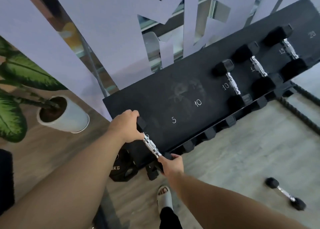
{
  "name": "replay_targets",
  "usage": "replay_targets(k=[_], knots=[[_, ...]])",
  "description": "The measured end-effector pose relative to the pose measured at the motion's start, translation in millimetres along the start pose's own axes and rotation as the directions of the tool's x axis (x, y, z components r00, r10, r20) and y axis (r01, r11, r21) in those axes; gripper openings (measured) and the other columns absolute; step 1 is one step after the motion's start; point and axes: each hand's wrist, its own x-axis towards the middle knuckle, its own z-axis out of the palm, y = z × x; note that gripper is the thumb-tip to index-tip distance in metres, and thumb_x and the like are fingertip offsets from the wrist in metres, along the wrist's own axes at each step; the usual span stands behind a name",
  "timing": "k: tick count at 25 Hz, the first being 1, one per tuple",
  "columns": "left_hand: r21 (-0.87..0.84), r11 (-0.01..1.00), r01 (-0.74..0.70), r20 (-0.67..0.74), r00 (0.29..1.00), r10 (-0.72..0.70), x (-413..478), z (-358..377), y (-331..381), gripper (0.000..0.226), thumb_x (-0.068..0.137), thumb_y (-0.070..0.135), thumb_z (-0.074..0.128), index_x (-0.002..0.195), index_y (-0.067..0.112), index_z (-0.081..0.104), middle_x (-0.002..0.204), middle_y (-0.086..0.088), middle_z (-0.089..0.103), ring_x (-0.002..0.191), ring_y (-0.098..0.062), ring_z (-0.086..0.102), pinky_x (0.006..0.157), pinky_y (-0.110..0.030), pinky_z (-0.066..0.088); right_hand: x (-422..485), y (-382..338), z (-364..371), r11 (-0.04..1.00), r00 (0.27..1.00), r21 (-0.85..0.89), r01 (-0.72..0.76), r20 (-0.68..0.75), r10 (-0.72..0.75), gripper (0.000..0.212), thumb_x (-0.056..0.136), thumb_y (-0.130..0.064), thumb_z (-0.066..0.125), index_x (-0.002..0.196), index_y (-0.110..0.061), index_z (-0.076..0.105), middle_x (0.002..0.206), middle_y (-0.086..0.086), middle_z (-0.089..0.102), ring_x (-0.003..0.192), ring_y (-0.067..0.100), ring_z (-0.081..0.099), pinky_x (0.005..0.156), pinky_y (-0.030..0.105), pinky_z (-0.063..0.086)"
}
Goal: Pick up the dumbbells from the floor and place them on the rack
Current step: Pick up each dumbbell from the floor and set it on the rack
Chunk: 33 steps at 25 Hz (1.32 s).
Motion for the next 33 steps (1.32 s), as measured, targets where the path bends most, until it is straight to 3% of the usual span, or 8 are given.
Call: replay_targets(k=[8,11,13,18,20,23,27,33], knots=[[0.117,0.984,-0.131,0.188,0.976,0.108,102,29,-38,0.063,0.069,0.051,0.082,0.118,0.017,0.06,0.109,-0.004,0.059,0.093,-0.029,0.063,0.076,-0.041,0.057,65,1,75,0.991,0.975,-0.005,-0.13,-0.183,0.127,0.088,0.064,-0.043,0.082,0.142,-0.02,0.048,0.123,0.013,0.065,0.094,0.028,0.071,0.085,0.043,0.064],[0.149,0.975,-0.166,0.241,0.962,0.127,123,38,-34,0.044,0.071,0.044,0.082,0.099,0.017,0.061,0.096,-0.002,0.062,0.083,-0.028,0.063,0.068,-0.035,0.053,72,-7,86,0.975,0.936,0.052,-0.214,-0.274,0.22,0.083,0.069,-0.034,0.088,0.138,-0.019,0.043,0.132,0.015,0.053,0.105,0.037,0.066,0.088,0.051,0.062],[0.159,0.973,-0.169,0.262,0.957,0.123,134,47,-34,0.042,0.07,0.041,0.083,0.097,0.017,0.063,0.092,-0.002,0.063,0.082,-0.029,0.065,0.07,-0.036,0.058,76,-12,90,0.964,0.913,0.081,-0.253,-0.311,0.265,0.084,0.072,-0.031,0.089,0.139,-0.018,0.04,0.135,0.017,0.049,0.109,0.041,0.064,0.09,0.052,0.061],[0.125,0.983,-0.136,0.268,0.958,0.098,151,66,-46,0.039,0.074,0.04,0.085,0.097,0.015,0.064,0.098,-0.005,0.068,0.085,-0.029,0.067,0.075,-0.041,0.061,91,-14,94,0.948,0.886,0.059,-0.312,-0.341,0.313,0.08,0.085,-0.025,0.082,0.148,-0.017,0.034,0.148,0.017,0.039,0.119,0.036,0.054,0.094,0.039,0.049],[0.099,0.988,-0.118,0.238,0.967,0.092,150,71,-52,0.041,0.078,0.041,0.085,0.102,0.014,0.065,0.102,-0.007,0.069,0.087,-0.03,0.068,0.077,-0.043,0.062,89,-13,95,0.949,0.89,0.037,-0.314,-0.336,0.307,0.069,0.091,-0.019,0.075,0.148,-0.017,0.035,0.15,0.017,0.035,0.112,0.033,0.054,0.092,0.036,0.046],[0.074,0.992,-0.107,0.208,0.974,0.089,143,71,-62,0.055,0.083,0.047,0.081,0.121,0.013,0.06,0.115,-0.008,0.068,0.1,-0.032,0.068,0.078,-0.041,0.058,80,-12,89,0.957,0.895,-0.057,-0.284,-0.373,0.243,0.064,0.09,-0.024,0.073,0.145,-0.021,0.04,0.148,0.016,0.035,0.114,0.034,0.055,0.1,0.037,0.047],[0.128,0.976,-0.176,0.197,0.969,0.149,127,59,-65,0.056,0.09,0.056,0.067,0.131,0.019,0.057,0.123,-0.002,0.059,0.106,-0.028,0.063,0.079,-0.041,0.054,67,-33,62,0.933,0.954,-0.349,-0.09,-0.301,-0.02,0.057,0.086,-0.034,0.068,0.138,-0.021,0.05,0.14,0.013,0.047,0.126,0.035,0.054,0.109,0.041,0.045],[0.231,0.923,-0.307,0.246,0.937,0.25,119,-15,-13,0.053,0.092,0.059,0.059,0.135,0.029,0.06,0.13,0.003,0.065,0.117,-0.023,0.062,0.086,-0.038,0.051,38,-98,-43,0.658,0.95,-0.748,0.091,-0.133,-0.282,0.046,0.091,-0.039,0.063,0.134,-0.024,0.059,0.13,0.006,0.06,0.12,0.03,0.06,0.101,0.04,0.052]])
